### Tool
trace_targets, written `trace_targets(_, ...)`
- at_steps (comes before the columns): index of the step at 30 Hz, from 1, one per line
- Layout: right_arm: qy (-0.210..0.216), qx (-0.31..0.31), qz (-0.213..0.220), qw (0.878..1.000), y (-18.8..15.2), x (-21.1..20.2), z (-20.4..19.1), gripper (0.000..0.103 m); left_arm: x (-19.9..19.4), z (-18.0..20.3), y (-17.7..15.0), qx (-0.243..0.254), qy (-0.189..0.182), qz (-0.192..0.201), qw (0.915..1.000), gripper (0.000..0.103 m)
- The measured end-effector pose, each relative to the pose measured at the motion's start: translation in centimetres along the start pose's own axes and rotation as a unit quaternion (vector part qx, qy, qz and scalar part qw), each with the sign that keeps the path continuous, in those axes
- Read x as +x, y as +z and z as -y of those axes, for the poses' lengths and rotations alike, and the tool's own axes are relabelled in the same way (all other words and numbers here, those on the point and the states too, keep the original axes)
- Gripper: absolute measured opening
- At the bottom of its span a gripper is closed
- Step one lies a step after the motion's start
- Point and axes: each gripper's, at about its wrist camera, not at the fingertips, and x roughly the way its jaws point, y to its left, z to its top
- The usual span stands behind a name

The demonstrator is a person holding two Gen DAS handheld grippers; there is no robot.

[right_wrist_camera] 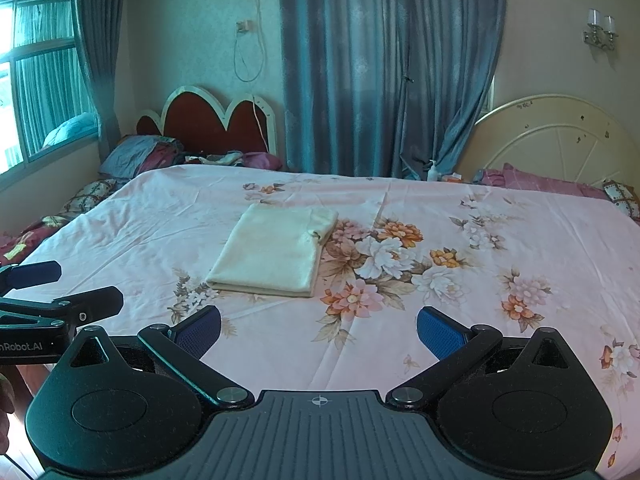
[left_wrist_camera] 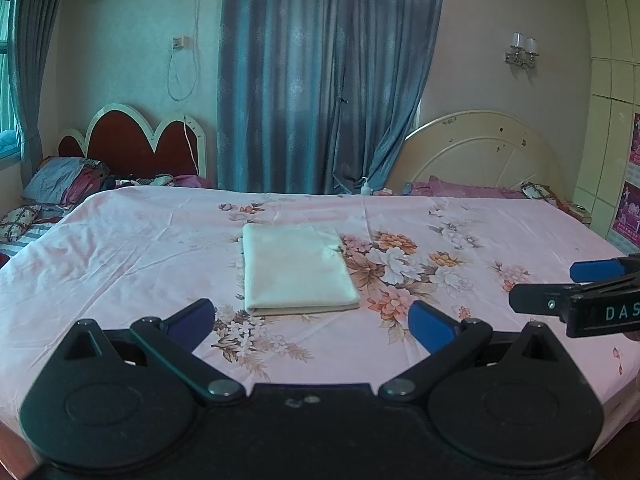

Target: Fold small clothes

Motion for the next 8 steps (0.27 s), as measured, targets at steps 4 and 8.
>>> trace_targets(4,0.000,0.000,0.000,1.000,0.01,0.02,-0.03,0.103,-0.21,-0.20,-0.10,-0.004,-0.003,0.004,1.0000,0.102)
trace_targets(8,0.000,0.000,-0.001,1.000,-0.01,0.07,-0.11,0.103,-0.26,-0.18,-0.20,-0.003,0.000,0.004,1.0000,0.103)
